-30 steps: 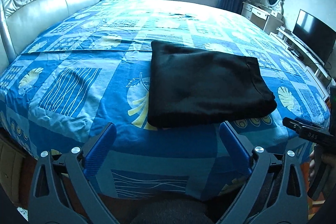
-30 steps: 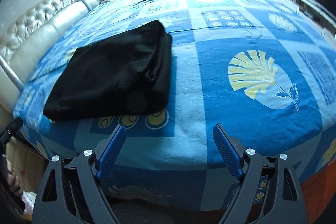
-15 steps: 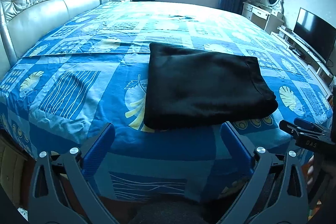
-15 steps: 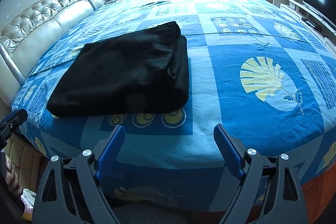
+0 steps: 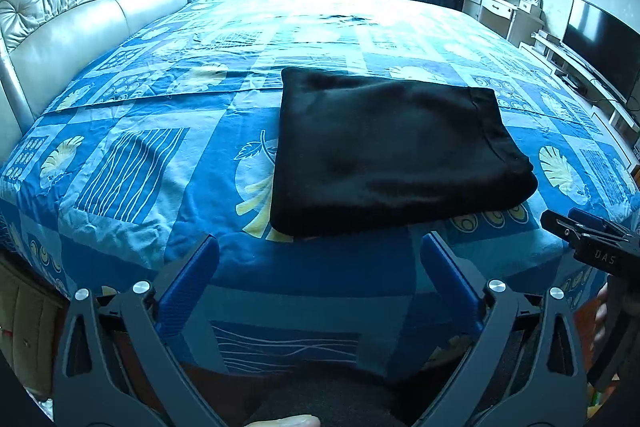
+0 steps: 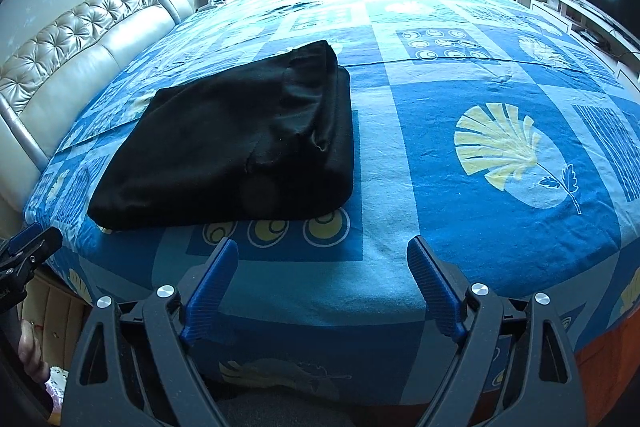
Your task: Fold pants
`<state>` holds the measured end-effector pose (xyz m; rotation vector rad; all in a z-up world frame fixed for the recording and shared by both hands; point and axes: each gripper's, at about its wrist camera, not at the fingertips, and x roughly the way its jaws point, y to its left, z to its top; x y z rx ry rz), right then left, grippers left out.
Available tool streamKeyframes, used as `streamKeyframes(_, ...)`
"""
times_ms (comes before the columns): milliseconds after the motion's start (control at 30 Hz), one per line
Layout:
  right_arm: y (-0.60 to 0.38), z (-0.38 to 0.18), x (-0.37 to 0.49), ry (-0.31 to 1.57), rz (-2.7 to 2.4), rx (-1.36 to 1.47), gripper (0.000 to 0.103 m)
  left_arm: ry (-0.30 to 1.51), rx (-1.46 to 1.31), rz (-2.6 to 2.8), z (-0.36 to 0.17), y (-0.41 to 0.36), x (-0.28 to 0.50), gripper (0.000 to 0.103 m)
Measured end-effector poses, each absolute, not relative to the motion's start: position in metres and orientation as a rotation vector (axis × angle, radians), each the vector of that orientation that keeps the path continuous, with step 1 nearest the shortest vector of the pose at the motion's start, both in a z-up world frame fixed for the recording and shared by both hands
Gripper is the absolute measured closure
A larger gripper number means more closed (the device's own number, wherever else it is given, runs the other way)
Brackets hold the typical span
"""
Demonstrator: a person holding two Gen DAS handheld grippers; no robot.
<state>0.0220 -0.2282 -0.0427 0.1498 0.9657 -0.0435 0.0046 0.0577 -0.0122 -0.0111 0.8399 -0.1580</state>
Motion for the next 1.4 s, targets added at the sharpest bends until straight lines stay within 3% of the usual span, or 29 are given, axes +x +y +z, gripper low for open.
streamKeyframes(1400, -0.221, -0.048, 0.022, 0.988, -0.023, 0.153, 0.017, 0.875, -0.023, -0.166, -0.015, 0.056, 0.008, 0.002)
